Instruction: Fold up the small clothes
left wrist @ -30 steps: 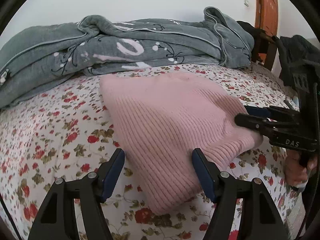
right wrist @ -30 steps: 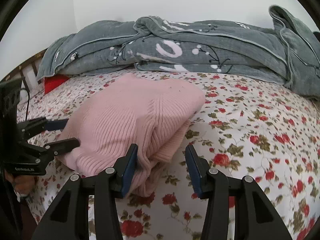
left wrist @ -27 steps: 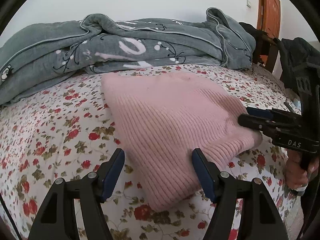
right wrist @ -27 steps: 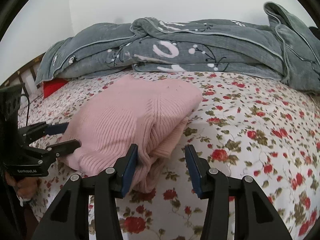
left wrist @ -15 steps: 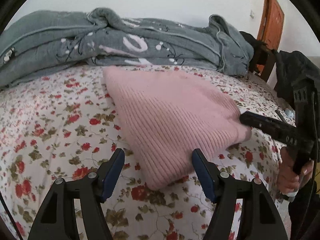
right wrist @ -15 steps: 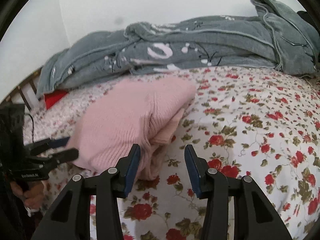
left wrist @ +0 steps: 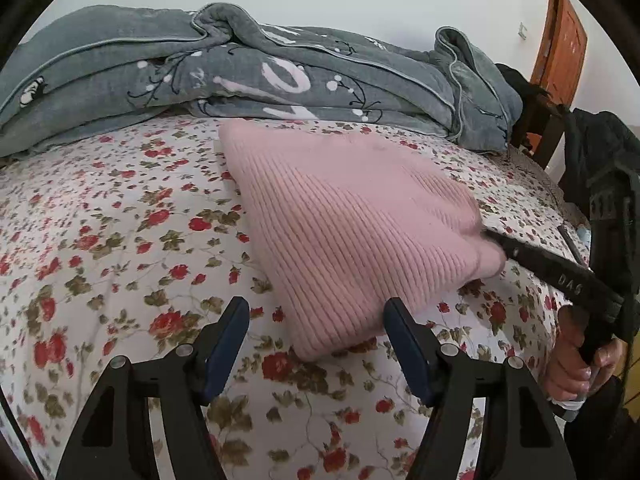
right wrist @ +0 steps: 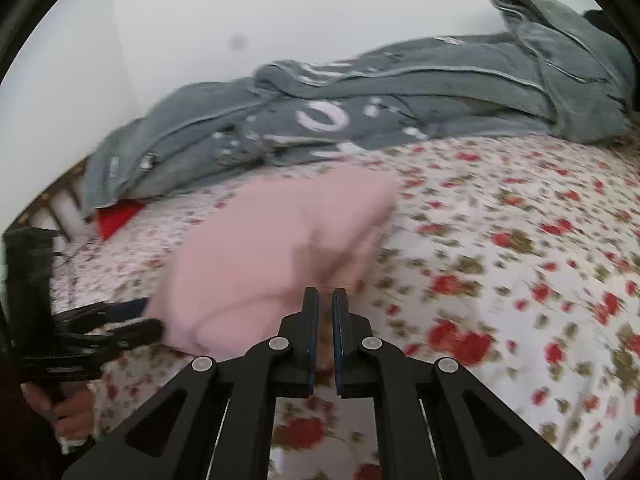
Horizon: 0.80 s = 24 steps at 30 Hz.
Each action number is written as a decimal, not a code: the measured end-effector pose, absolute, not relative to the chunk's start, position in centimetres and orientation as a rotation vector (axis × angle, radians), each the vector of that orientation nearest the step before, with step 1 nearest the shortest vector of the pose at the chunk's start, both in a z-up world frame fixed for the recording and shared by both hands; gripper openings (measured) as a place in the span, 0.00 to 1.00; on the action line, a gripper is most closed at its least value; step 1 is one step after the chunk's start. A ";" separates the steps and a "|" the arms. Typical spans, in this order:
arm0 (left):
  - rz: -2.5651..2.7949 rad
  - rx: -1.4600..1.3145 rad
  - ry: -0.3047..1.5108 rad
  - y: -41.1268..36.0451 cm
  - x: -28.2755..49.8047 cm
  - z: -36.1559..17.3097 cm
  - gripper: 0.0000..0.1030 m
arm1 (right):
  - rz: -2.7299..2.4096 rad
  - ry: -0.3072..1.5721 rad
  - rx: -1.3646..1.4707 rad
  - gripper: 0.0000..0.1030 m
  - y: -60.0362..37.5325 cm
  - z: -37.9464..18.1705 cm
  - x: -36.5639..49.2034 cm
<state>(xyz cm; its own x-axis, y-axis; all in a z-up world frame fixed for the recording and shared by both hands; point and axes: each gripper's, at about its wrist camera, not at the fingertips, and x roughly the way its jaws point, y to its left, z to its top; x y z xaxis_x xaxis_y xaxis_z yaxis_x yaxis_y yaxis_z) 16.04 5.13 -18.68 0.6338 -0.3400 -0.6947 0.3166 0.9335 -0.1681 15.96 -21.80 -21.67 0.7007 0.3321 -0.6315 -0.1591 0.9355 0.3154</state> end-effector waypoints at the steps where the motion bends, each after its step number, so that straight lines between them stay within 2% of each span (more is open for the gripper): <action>1: -0.368 -0.030 0.802 5.0 15.8 -18.5 0.65 | 0.272 0.790 0.244 0.10 -21.8 -21.9 15.9; 4: -0.360 -0.040 0.798 4.6 14.7 -17.6 0.65 | 0.234 0.792 0.254 0.10 -22.6 -21.4 14.6; 6: -0.349 -0.037 0.791 4.2 13.8 -16.8 0.65 | 0.236 0.772 0.283 0.17 -23.4 -20.3 13.2; 8: -0.339 -0.031 0.782 3.9 12.9 -15.9 0.65 | 0.204 0.751 0.265 0.33 -23.8 -18.7 11.7; 10: -0.328 -0.031 0.773 3.5 11.7 -14.8 0.65 | 0.160 0.742 0.225 0.40 -23.9 -17.4 10.5; 15: -0.275 -0.030 0.753 2.6 8.6 -11.9 0.66 | 0.106 0.754 0.209 0.43 -24.6 -14.0 7.1; 17: -0.234 -0.011 0.742 2.3 7.5 -10.8 0.67 | 0.077 0.743 0.198 0.52 -24.8 -12.7 5.7; 22: -0.167 0.010 0.693 2.1 4.2 -8.2 0.71 | 0.035 0.722 0.104 0.65 -24.1 -10.3 3.0; 24: -0.147 0.023 0.679 1.8 3.1 -7.4 0.72 | 0.023 0.708 0.091 0.75 -23.9 -9.7 1.9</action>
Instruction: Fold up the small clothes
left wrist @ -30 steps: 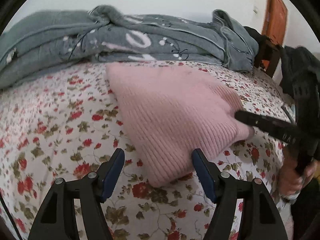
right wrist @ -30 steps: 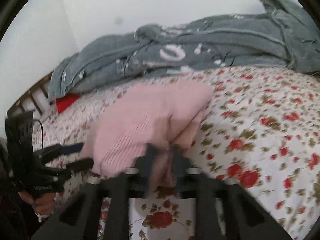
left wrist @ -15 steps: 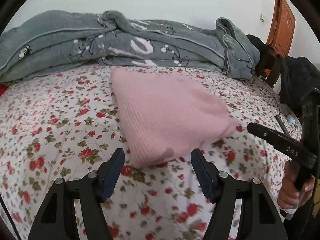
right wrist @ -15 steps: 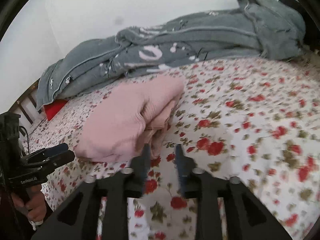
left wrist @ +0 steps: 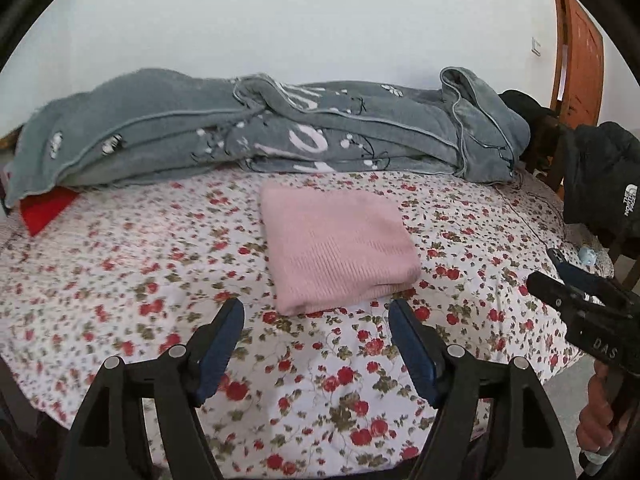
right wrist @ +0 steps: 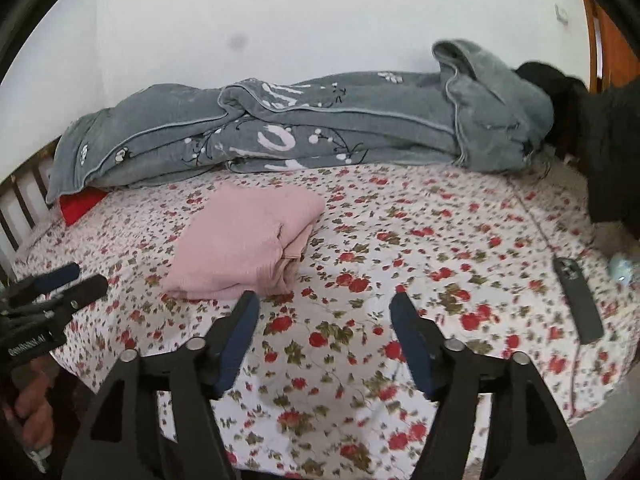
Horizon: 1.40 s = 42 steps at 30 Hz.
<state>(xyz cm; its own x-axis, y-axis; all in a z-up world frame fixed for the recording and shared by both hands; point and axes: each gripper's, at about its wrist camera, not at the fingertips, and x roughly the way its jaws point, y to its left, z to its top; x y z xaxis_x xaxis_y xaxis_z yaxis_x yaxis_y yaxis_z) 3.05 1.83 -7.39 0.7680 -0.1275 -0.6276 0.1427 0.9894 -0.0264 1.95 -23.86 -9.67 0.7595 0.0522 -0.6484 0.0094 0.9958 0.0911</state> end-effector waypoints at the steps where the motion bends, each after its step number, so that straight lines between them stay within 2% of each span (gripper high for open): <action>1: -0.139 0.024 0.675 1.8 2.7 -7.1 0.73 | 0.015 0.702 0.089 0.85 -23.8 -9.4 1.4; 2: -0.135 0.022 0.672 1.8 2.4 -6.8 0.73 | 0.015 0.698 0.083 0.90 -23.7 -9.1 1.2; 7: -0.116 0.020 0.657 1.8 1.3 -6.0 0.75 | -0.012 0.702 0.060 0.94 -23.5 -8.7 0.2; 42: -0.100 0.004 0.634 2.1 0.5 -4.7 0.76 | -0.029 0.678 0.075 0.95 -23.6 -7.0 -1.5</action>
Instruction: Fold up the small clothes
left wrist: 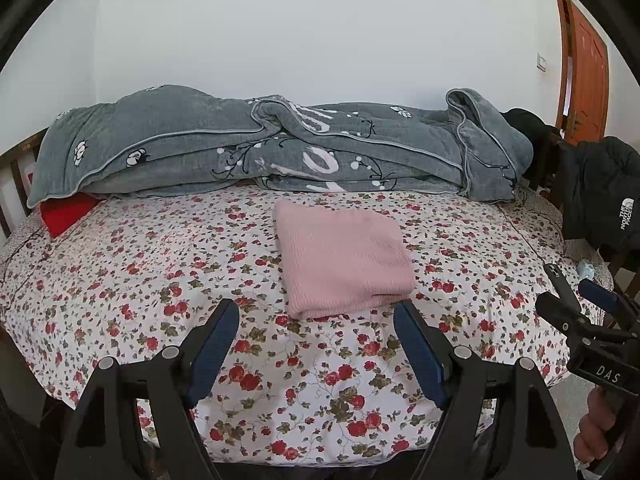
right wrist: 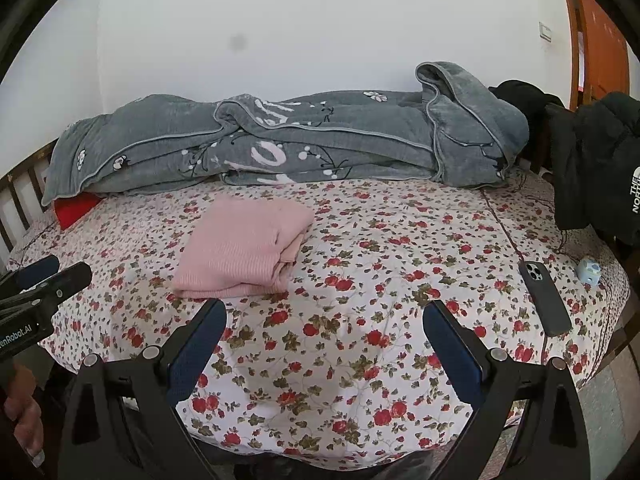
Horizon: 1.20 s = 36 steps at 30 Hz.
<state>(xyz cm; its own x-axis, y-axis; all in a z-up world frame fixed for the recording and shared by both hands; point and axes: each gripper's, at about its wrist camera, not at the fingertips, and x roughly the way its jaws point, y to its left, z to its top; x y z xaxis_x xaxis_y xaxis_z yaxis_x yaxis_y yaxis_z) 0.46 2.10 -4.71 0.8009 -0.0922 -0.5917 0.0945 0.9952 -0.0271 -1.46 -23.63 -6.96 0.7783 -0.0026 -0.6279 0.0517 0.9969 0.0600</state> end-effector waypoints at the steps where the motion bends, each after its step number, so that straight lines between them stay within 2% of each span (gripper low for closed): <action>1: -0.099 0.003 0.634 2.1 0.4 -4.7 0.76 | -0.029 0.678 0.077 0.95 -23.7 -6.9 -1.5; 36: -0.102 -0.002 0.631 2.2 0.3 -4.6 0.77 | -0.028 0.665 0.095 0.95 -23.3 -6.0 -1.8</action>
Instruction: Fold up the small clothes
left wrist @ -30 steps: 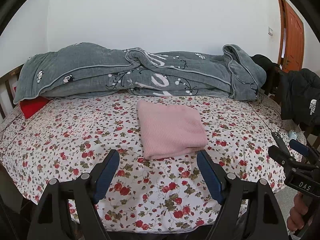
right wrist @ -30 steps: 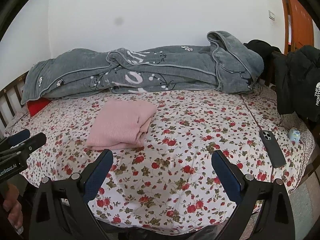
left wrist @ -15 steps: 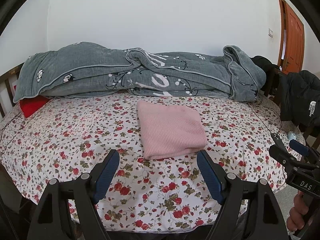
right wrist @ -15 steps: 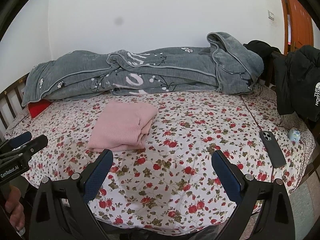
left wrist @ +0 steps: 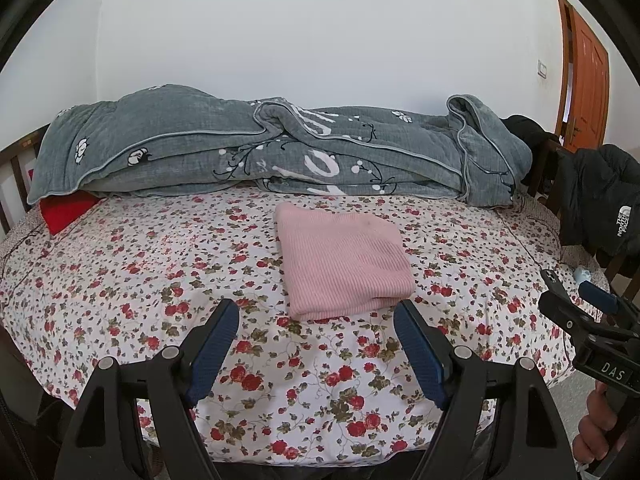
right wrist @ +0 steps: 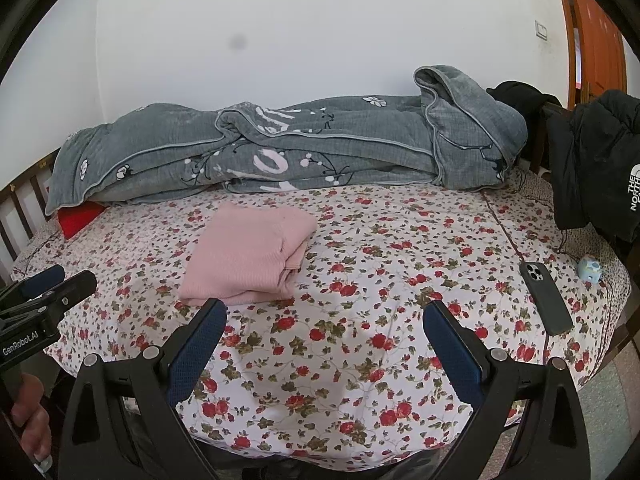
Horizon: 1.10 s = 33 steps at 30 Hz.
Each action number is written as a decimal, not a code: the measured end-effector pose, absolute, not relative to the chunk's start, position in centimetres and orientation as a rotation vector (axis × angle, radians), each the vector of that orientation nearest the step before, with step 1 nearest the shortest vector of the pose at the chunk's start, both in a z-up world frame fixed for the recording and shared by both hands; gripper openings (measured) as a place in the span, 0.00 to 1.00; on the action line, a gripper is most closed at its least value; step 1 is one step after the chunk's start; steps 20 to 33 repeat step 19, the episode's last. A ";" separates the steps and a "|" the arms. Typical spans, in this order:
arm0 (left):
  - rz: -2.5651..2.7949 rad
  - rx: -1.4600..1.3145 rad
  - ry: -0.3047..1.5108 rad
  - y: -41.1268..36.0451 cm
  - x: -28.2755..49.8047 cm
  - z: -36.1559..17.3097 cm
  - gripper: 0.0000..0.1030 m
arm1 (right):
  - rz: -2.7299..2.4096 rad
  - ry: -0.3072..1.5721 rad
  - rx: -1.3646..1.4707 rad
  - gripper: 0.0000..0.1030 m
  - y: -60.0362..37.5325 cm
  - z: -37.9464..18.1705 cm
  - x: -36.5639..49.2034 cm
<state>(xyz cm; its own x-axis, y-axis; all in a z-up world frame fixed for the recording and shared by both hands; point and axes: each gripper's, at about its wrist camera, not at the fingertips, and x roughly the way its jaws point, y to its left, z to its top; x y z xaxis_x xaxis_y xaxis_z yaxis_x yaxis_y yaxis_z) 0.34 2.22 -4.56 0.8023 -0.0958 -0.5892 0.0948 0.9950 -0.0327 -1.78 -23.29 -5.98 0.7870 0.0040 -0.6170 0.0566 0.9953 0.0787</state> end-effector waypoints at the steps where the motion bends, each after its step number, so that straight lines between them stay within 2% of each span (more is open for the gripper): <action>1: -0.103 -0.002 0.631 2.2 0.3 -4.5 0.77 | -0.028 0.664 0.095 0.95 -23.3 -6.0 -1.8; 33: -0.103 -0.008 0.632 2.3 0.5 -4.5 0.77 | -0.022 0.657 0.098 0.95 -22.5 -5.6 -1.9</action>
